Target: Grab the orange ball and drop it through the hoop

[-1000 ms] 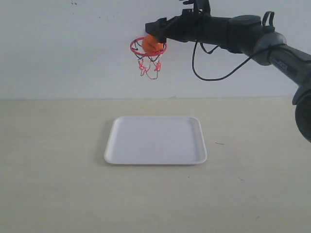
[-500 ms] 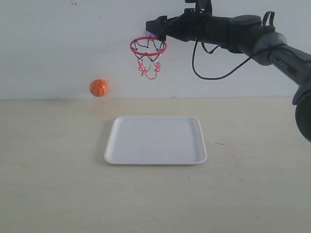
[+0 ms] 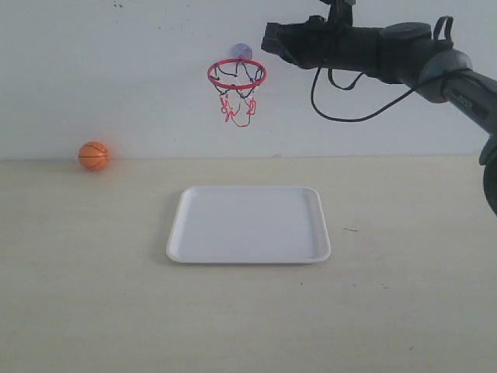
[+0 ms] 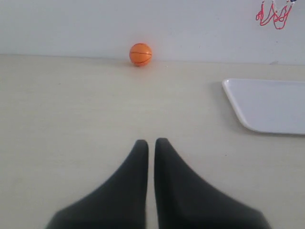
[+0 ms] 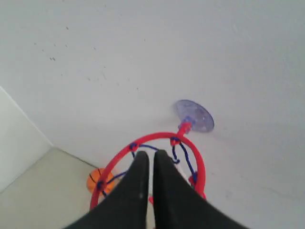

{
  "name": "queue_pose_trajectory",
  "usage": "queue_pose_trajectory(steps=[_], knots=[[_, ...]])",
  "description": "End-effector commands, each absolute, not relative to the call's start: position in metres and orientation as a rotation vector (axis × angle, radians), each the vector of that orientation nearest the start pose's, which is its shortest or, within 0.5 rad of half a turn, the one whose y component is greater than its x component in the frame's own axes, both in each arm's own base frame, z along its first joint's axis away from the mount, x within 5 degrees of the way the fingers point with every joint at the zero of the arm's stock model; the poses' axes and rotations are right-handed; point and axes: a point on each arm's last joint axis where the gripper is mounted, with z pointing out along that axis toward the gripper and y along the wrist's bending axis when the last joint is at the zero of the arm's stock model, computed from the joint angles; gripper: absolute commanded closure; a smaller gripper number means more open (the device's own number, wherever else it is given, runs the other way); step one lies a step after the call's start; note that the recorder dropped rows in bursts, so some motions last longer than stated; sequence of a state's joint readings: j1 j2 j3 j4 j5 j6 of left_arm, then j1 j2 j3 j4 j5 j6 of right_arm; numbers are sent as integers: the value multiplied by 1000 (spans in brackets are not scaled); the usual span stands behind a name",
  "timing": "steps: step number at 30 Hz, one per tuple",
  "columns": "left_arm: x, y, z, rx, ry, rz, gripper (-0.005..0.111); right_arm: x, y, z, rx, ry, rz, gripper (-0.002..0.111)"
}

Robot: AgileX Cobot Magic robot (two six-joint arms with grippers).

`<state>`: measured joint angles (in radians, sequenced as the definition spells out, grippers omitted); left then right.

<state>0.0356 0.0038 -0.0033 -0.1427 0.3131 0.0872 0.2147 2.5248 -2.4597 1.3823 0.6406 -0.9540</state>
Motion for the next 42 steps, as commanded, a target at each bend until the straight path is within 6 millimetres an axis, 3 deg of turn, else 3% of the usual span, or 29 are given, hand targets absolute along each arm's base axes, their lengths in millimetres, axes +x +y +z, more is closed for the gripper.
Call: queue_pose_trajectory(steps=[1,6,11,15,21,26,30,31,34,35,37,39,42], knots=[[54,-2,185,-56,1790,-59,103,546,145,272,-479,1790,1054,106],[54,-2,185,-56,1790,-59,103,530,104,268,-609,1891,1296,106],[54,-2,186,-56,1787,-59,103,536,67,260,-245,2113,1390,106],[54,-2,186,-56,1787,-59,103,533,61,255,-153,2290,1262,106],[54,-2,186,-56,1787,-59,103,503,72,264,-257,2448,1088,106],[54,-2,186,-56,1787,-59,103,451,71,284,-381,2476,1067,106],[54,-2,186,-56,1787,-59,103,384,74,284,-534,2463,1114,106],[54,-2,186,-56,1787,-59,103,367,76,290,-522,2436,1159,106],[54,-2,186,-56,1787,-59,103,328,77,287,-391,2415,1191,106],[54,-2,186,-56,1787,-59,103,304,77,286,-372,2429,1211,106],[54,-2,186,-56,1787,-59,103,281,77,284,-377,2450,1229,106],[54,-2,186,-56,1787,-59,103,268,78,286,-403,2454,1264,106],[54,-2,186,-56,1787,-59,103,264,79,287,-427,2458,1296,106]])
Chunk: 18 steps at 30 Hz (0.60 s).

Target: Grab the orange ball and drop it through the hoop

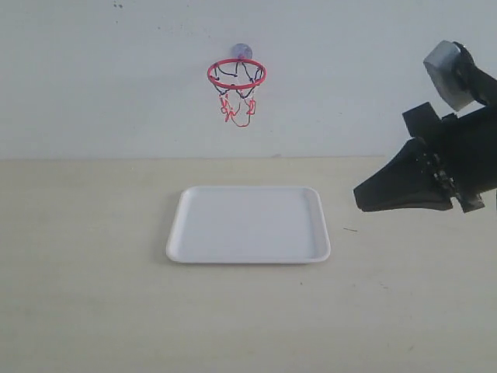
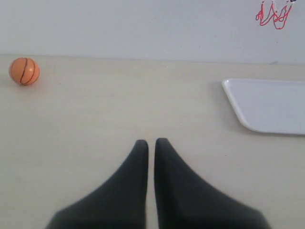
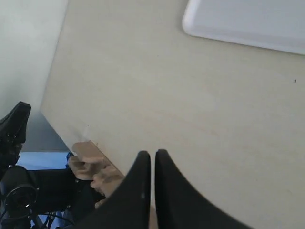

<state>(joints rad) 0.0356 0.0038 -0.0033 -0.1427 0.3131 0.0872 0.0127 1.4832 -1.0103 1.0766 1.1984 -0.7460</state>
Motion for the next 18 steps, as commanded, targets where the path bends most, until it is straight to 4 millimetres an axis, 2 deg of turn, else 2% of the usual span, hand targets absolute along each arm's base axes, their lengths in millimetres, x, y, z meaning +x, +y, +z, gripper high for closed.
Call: queue_pose_trajectory(steps=[1,3,5,8,11,13,16,18], knots=[[54,-2,186,-56,1787,-59,103,264,79,287,-424,2459,1294,106],[54,-2,186,-56,1787,-59,103,265,77,286,-424,2454,1255,106],[54,-2,186,-56,1787,-59,103,268,73,296,-381,2389,1118,106],[54,-2,186,-56,1787,-59,103,261,71,315,-342,2306,1048,106],[54,-2,186,-56,1787,-59,103,242,67,332,-300,2196,955,106],[54,-2,186,-56,1787,-59,103,229,61,335,-214,2126,883,106],[54,-2,186,-56,1787,-59,103,205,52,329,-90,2043,767,106],[54,-2,186,-56,1787,-59,103,183,44,319,-14,1993,692,106]])
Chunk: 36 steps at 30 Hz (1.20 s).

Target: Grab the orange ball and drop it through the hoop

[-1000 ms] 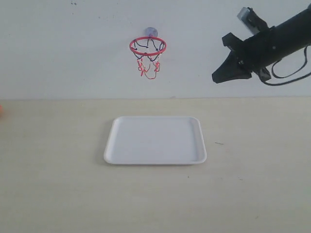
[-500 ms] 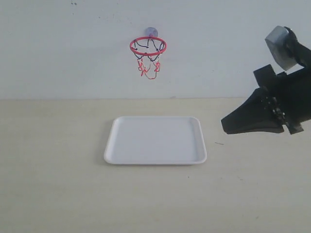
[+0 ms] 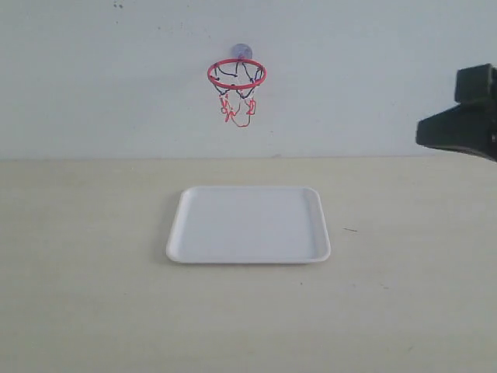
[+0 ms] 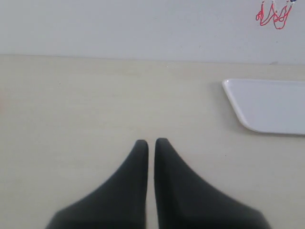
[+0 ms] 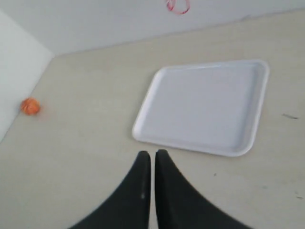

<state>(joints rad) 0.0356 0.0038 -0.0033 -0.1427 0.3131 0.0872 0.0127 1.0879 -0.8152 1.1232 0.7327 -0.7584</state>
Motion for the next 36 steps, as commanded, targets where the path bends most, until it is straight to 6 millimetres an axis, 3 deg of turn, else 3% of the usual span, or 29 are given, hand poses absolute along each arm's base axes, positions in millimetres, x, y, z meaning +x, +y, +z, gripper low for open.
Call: queue_pose_trajectory(steps=[1,5,9,13,20,28,36], knots=[[54,-2,186,-56,1787,-59,103,166,39,305,31,1971,642,106],[54,-2,186,-56,1787,-59,103,102,30,277,53,1800,535,106],[54,-2,186,-56,1787,-59,103,67,27,256,-61,1641,408,106],[54,-2,186,-56,1787,-59,103,43,26,251,-151,1475,321,106],[54,-2,186,-56,1786,-59,103,45,26,241,-170,1512,299,106],[54,-2,186,-56,1786,-59,103,49,11,222,130,1686,308,106],[54,-2,186,-56,1786,-59,103,53,9,198,155,1739,281,106]])
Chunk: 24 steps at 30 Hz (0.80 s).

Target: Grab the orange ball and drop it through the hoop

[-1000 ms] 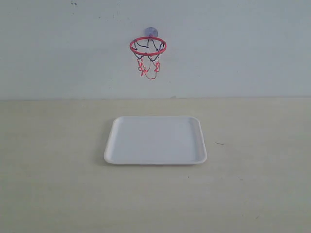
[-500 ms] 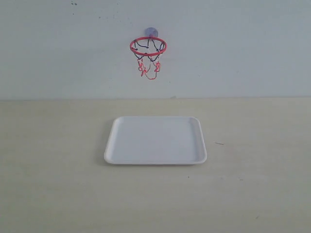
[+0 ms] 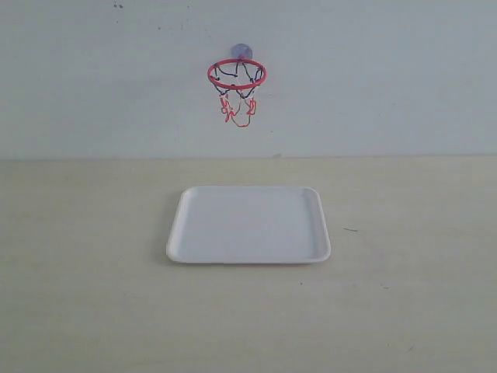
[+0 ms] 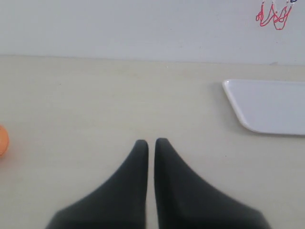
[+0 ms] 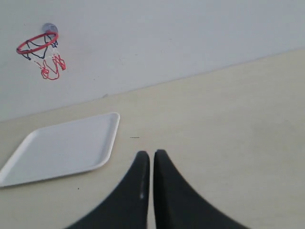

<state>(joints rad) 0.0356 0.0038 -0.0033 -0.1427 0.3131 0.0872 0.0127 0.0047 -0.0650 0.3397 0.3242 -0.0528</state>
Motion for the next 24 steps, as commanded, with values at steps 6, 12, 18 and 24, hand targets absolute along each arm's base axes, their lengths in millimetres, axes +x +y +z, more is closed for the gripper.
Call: queue_pose_trajectory(steps=[6,12,18,24], knots=[[54,-2,186,-56,1786,-59,103,55,7,191,166,1731,255,106],[54,-2,186,-56,1786,-59,103,55,5,188,156,1758,215,106],[54,-2,186,-56,1786,-59,103,53,6,182,88,1832,170,106],[54,-2,186,-56,1786,-59,103,53,8,182,-22,1837,134,106]])
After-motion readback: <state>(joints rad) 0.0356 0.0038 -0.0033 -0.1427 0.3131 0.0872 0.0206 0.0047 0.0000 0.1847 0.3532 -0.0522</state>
